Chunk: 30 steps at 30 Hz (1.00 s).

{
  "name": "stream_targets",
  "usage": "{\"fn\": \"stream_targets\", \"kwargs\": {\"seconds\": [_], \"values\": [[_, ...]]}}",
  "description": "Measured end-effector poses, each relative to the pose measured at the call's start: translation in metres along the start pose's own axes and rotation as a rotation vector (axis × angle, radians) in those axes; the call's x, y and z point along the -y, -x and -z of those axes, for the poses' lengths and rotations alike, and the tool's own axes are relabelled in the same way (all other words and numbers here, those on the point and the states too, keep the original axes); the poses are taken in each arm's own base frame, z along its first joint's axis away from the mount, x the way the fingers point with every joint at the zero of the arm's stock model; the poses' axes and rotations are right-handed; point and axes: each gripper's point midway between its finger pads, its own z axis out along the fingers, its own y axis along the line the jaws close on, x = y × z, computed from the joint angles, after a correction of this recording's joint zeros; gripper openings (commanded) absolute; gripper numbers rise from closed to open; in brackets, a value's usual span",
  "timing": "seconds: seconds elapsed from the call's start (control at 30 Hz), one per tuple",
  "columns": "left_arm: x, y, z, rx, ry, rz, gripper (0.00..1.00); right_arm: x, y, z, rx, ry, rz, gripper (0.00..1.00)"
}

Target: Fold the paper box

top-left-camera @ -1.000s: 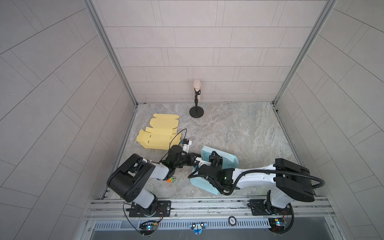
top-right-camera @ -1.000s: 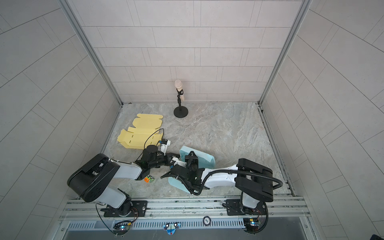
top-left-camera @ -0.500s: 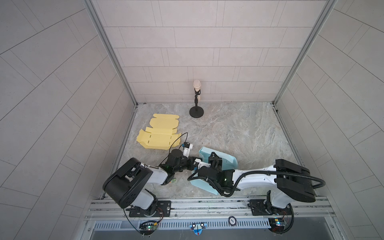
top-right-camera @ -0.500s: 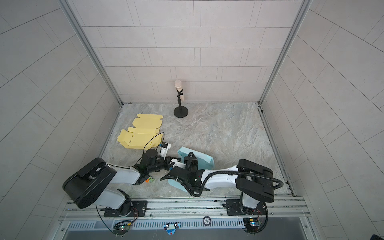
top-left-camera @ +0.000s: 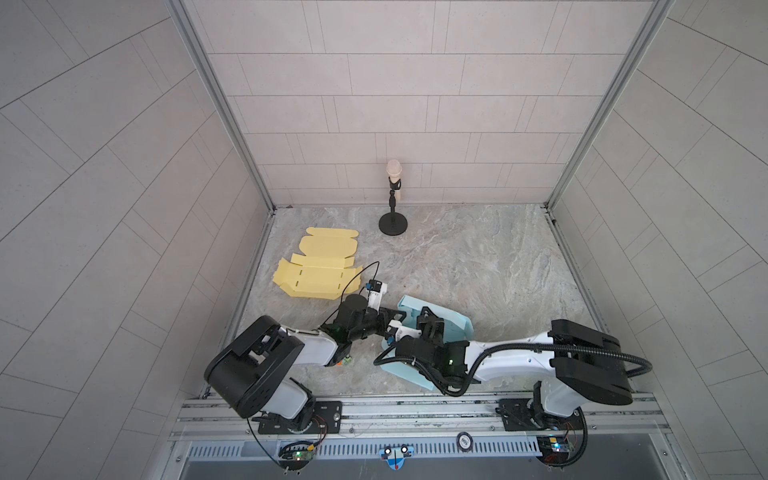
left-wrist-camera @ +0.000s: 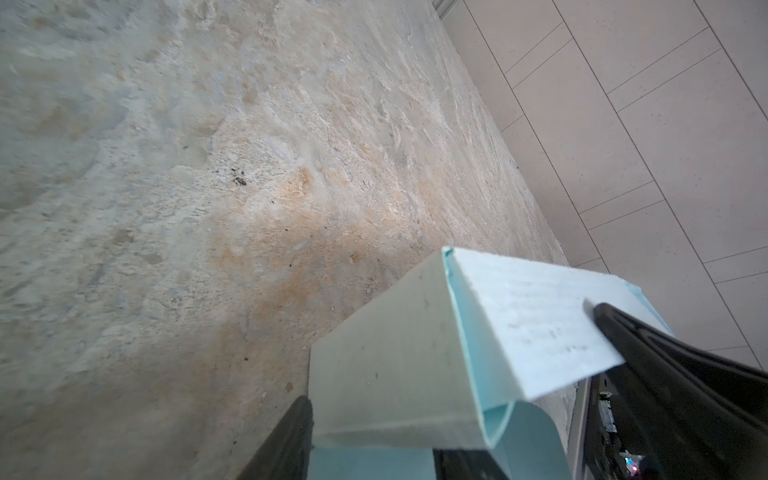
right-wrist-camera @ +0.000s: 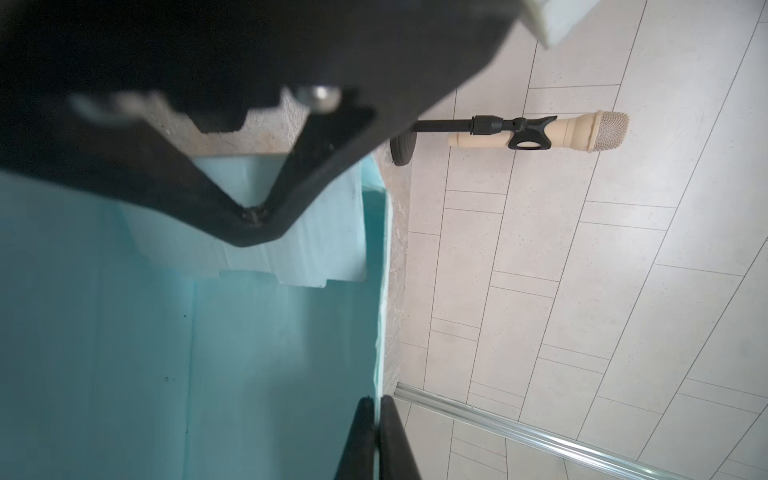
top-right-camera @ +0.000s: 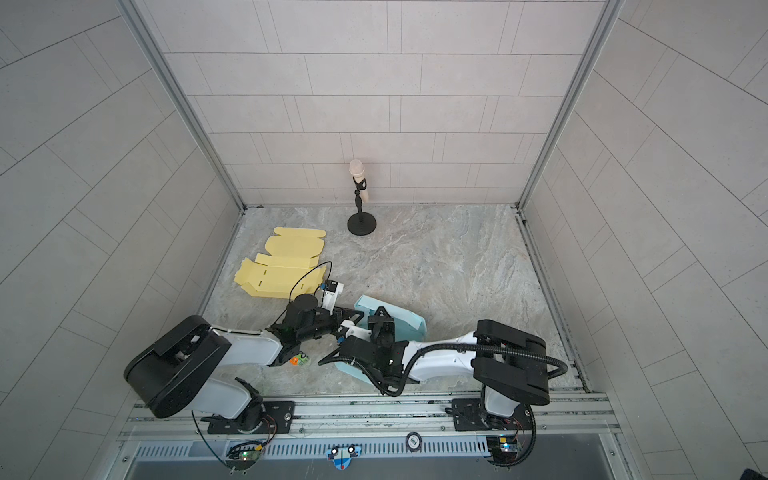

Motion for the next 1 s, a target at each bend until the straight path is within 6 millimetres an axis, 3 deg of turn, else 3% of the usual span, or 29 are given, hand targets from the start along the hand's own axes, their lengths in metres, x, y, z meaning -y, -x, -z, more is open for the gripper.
{"fn": "stream_targets", "kwargs": {"seconds": [0.13,0.43,1.0], "values": [[-0.004,-0.001,0.0,-0.002,0.022,-0.024,0.42,0.0,0.0,0.0,0.0,0.001,-0.008,0.0],[0.001,0.001,-0.01,-0.003,0.039,-0.091,0.41,-0.001,0.002,-0.001,-0.005,0.013,-0.036,0.0],[0.0,-0.002,-0.018,-0.006,0.086,-0.176,0.14,0.001,0.008,-0.001,-0.013,0.037,-0.068,0.02]]}}
